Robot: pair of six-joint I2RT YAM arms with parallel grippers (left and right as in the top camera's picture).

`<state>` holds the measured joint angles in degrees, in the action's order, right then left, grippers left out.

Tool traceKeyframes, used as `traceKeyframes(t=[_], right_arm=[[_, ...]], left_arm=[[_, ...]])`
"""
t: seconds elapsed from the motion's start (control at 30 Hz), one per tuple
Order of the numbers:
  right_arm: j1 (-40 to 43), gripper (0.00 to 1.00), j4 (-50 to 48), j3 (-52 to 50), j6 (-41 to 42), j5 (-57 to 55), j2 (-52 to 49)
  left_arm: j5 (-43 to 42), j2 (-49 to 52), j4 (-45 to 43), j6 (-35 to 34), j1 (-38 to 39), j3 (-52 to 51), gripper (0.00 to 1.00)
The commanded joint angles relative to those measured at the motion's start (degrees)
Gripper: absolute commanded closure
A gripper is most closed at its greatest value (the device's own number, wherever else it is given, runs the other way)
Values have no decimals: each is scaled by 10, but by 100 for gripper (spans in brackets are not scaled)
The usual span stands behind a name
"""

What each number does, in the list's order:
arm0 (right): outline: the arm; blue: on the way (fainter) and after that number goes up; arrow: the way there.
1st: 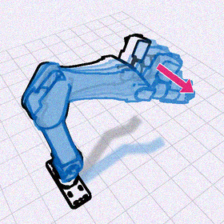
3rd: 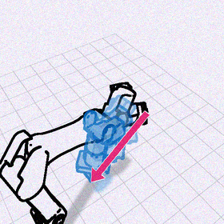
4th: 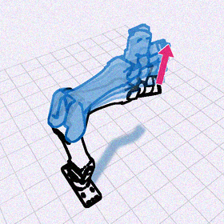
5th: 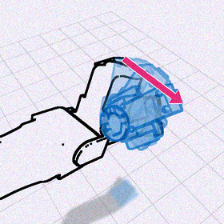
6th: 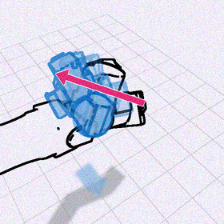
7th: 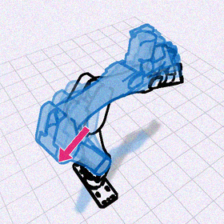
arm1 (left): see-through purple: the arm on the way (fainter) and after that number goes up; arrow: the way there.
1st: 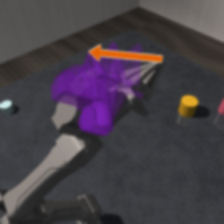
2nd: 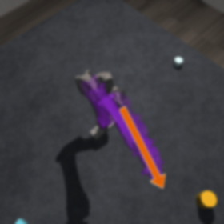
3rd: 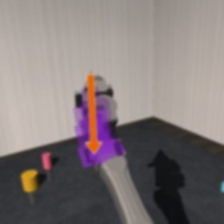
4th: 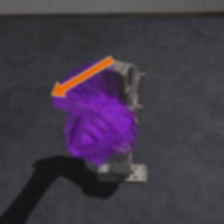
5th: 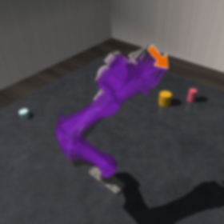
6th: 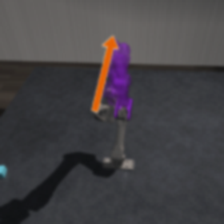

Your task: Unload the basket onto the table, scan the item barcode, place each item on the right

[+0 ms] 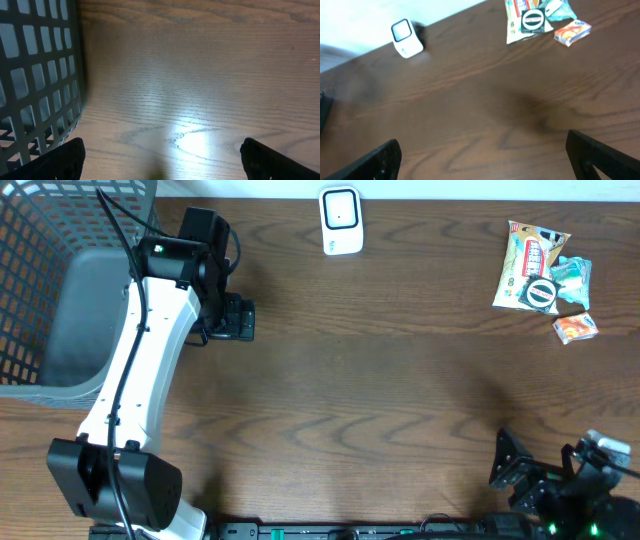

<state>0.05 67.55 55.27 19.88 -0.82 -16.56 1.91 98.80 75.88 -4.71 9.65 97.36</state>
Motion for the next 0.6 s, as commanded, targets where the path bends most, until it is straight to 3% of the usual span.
traceKeyframes(t=[0.0, 0.17, 0.37, 0.57], right_arm=[[4, 1, -24, -10, -15, -19, 27], [4, 1, -72, -52, -59, -13, 56], [4, 1, -197, -140, -98, 27, 94], [4, 1, -276, -230, -103, 41, 130]], left_arm=[[9, 2, 1, -5, -2, -2, 2], [9, 2, 1, -5, -2, -2, 2], [9, 2, 1, -5, -2, -2, 2], [9, 2, 1, -5, -2, -2, 2]])
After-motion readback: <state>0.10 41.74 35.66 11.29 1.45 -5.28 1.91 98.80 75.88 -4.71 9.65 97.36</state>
